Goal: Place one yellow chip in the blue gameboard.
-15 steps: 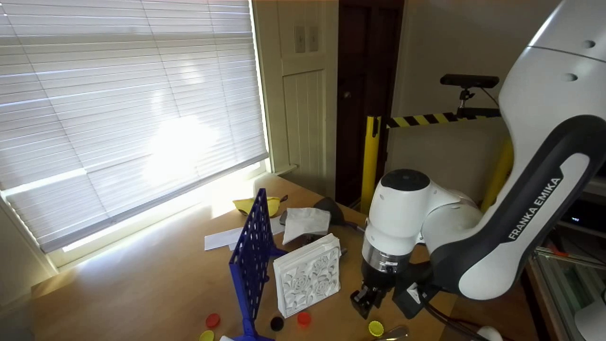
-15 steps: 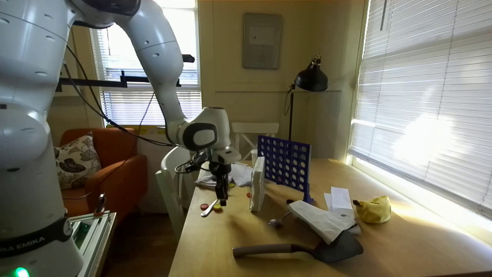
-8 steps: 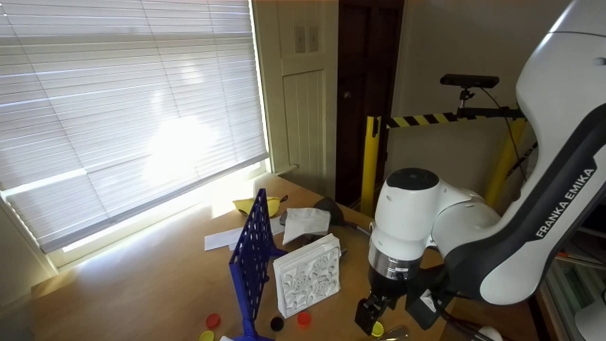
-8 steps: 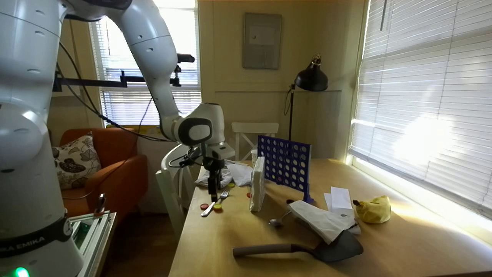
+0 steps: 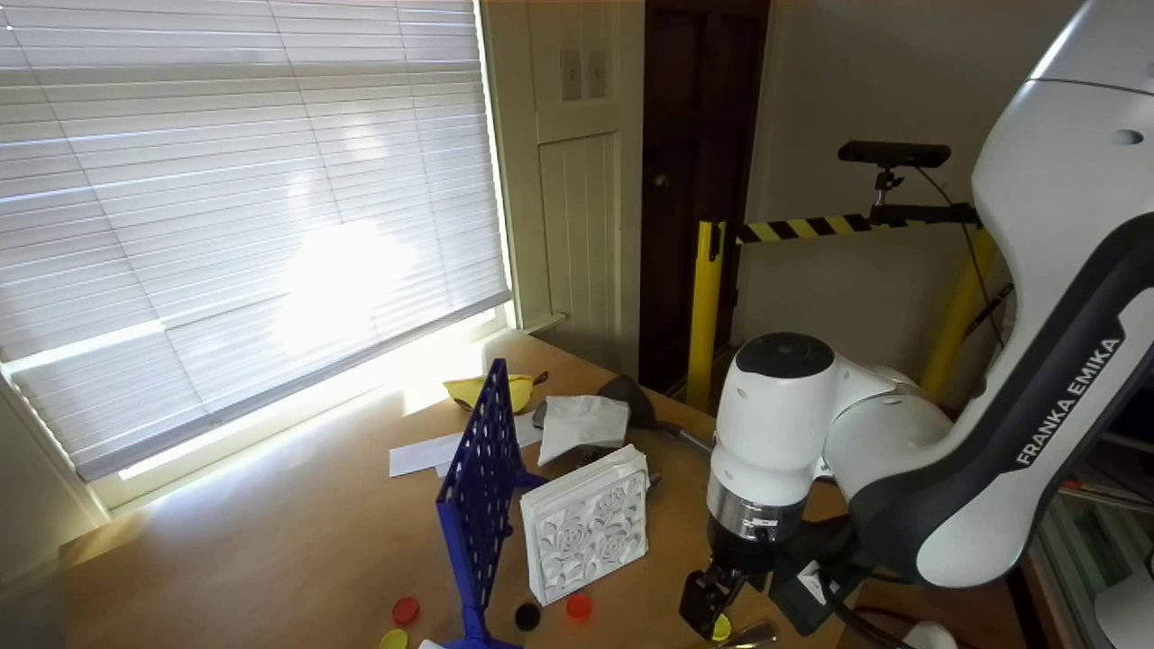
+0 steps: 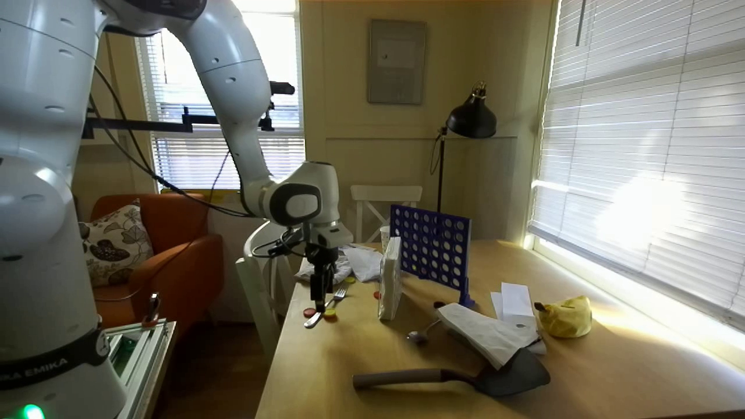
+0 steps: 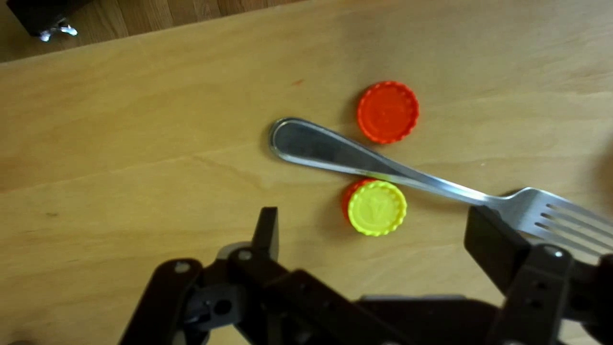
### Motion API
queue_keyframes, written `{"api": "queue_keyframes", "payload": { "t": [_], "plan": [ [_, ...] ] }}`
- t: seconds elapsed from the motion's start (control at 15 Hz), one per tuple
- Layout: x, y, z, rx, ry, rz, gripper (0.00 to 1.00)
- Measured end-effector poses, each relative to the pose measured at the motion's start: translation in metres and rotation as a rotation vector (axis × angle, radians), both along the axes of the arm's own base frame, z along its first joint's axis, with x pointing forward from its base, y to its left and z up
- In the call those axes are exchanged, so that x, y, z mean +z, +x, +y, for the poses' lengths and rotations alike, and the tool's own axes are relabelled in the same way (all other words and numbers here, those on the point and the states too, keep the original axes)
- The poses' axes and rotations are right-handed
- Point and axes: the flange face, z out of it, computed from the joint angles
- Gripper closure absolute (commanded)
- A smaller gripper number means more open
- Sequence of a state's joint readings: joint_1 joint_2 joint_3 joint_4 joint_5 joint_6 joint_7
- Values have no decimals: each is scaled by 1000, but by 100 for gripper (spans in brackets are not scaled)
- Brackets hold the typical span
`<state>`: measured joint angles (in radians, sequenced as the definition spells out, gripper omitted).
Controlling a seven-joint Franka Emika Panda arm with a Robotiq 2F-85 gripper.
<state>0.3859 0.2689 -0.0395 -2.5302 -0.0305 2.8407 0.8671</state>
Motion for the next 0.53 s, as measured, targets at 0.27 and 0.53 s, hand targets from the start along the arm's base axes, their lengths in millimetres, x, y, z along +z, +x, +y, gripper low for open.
{"api": "queue_keyframes", "payload": {
  "t": [0.27,0.53],
  "plan": [
    [-9,1,-7,-58,-15,11,0],
    [-20,1,-3,-104,-15,10,0]
  ]
}}
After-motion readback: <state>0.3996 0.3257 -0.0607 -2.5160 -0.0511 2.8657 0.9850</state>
